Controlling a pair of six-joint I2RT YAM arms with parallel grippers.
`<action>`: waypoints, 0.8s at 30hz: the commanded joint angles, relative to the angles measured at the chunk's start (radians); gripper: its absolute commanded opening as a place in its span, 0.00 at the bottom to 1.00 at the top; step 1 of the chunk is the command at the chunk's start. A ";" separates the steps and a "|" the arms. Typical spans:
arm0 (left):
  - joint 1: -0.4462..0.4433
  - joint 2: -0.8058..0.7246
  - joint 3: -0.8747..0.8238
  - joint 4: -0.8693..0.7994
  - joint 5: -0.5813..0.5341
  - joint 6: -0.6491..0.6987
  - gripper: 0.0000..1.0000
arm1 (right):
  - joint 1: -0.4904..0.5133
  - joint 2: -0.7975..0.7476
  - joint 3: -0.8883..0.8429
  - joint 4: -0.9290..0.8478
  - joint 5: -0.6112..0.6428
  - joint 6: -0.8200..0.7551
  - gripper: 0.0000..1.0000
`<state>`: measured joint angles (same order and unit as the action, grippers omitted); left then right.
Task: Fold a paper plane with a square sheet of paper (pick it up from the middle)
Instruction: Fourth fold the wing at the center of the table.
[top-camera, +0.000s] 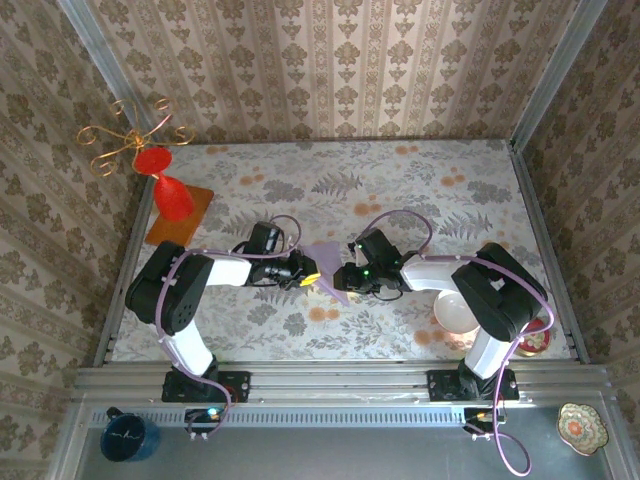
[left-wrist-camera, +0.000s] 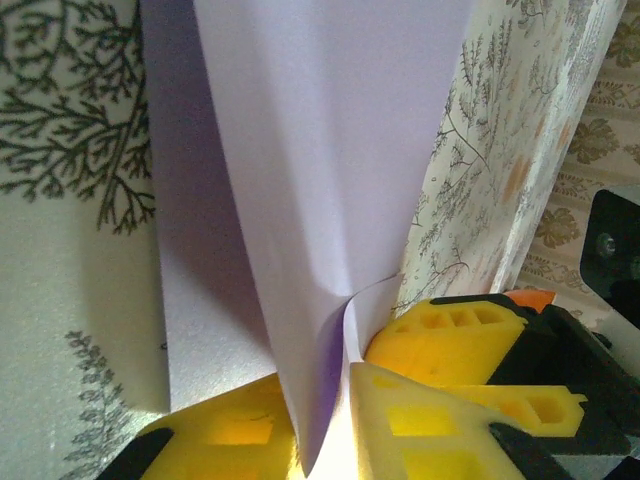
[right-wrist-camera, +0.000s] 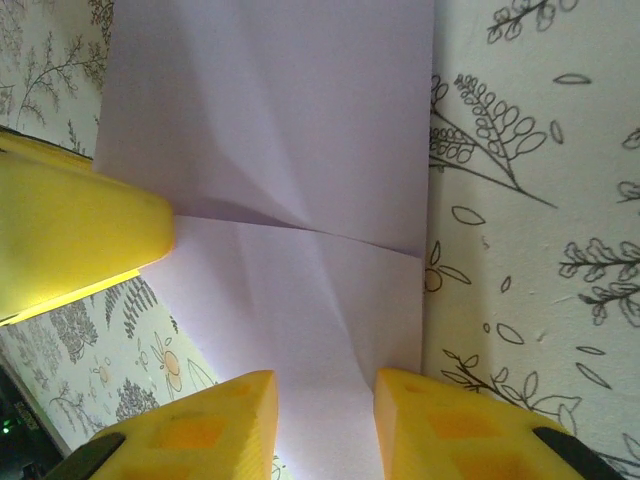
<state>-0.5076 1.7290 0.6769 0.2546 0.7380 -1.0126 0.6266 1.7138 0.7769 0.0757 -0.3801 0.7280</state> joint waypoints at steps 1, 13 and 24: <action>0.012 0.010 0.021 -0.006 0.023 0.026 0.15 | -0.007 -0.023 -0.010 -0.049 0.040 -0.035 0.34; -0.006 -0.064 0.087 -0.148 -0.133 -0.034 0.07 | 0.070 -0.204 0.009 -0.173 0.400 -0.217 0.46; -0.038 -0.056 0.167 -0.204 -0.172 -0.115 0.06 | 0.252 -0.181 0.044 -0.170 0.653 -0.403 0.47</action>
<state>-0.5377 1.6836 0.8124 0.0921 0.5884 -1.0920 0.8459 1.4918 0.7845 -0.0711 0.1619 0.3958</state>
